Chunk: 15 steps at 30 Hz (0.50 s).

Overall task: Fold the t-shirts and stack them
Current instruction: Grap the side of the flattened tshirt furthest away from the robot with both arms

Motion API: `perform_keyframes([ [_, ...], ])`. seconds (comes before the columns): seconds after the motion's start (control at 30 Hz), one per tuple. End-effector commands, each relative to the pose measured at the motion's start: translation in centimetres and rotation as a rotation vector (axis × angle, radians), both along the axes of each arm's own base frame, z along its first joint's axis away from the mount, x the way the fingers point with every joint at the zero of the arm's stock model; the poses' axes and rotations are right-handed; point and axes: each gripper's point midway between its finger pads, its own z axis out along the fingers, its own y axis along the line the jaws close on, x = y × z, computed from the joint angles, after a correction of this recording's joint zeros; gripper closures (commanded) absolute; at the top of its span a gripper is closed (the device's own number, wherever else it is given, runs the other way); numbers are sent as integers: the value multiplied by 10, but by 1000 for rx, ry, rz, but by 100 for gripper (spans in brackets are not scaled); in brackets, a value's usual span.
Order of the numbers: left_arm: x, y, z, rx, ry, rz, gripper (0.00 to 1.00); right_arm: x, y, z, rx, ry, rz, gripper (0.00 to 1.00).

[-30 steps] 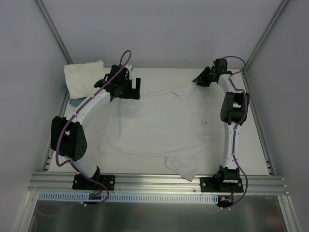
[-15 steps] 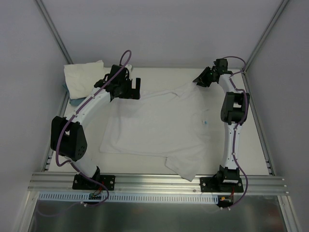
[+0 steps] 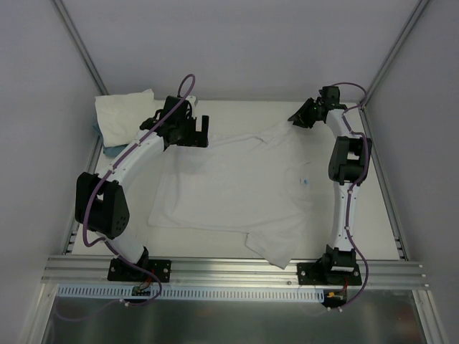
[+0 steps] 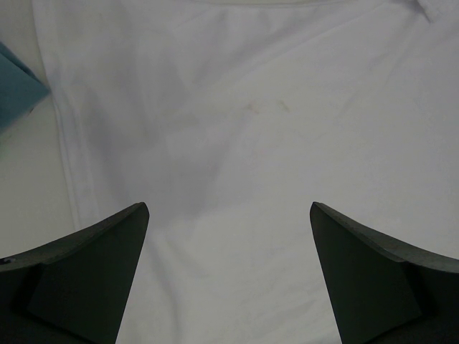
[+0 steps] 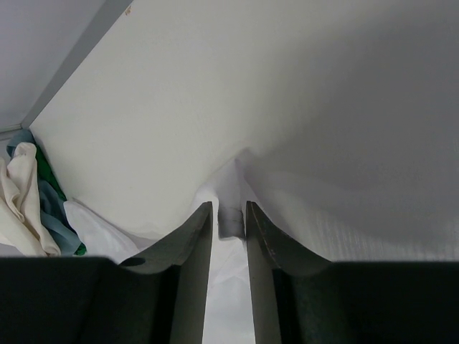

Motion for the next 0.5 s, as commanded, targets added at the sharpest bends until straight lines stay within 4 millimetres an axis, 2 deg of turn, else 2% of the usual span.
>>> perform_keyframes([
  [0.0, 7, -1, 9, -18, -24, -2, 1, 11, -2, 44, -3, -97, 11, 72],
  [0.07, 7, -1, 8, -17, -23, -2, 1, 10, -2, 44, -1, -94, 12, 79],
  [0.1, 7, -1, 7, -17, -21, -2, 1, 10, -1, 43, 1, -94, 15, 92],
  [0.13, 7, -1, 8, -18, -24, 0, 2, 10, -1, 43, 2, -94, 16, 98],
  [0.3, 7, 0, 7, -14, -22, 1, 2, 10, -1, 45, 1, -96, 15, 99],
  [0.4, 7, 2, 5, -6, -20, 10, 1, 9, -1, 56, 4, -111, 17, 99],
  [0.47, 9, 3, 1, 5, -20, 15, 1, 8, 1, 71, 7, -131, 24, 100],
])
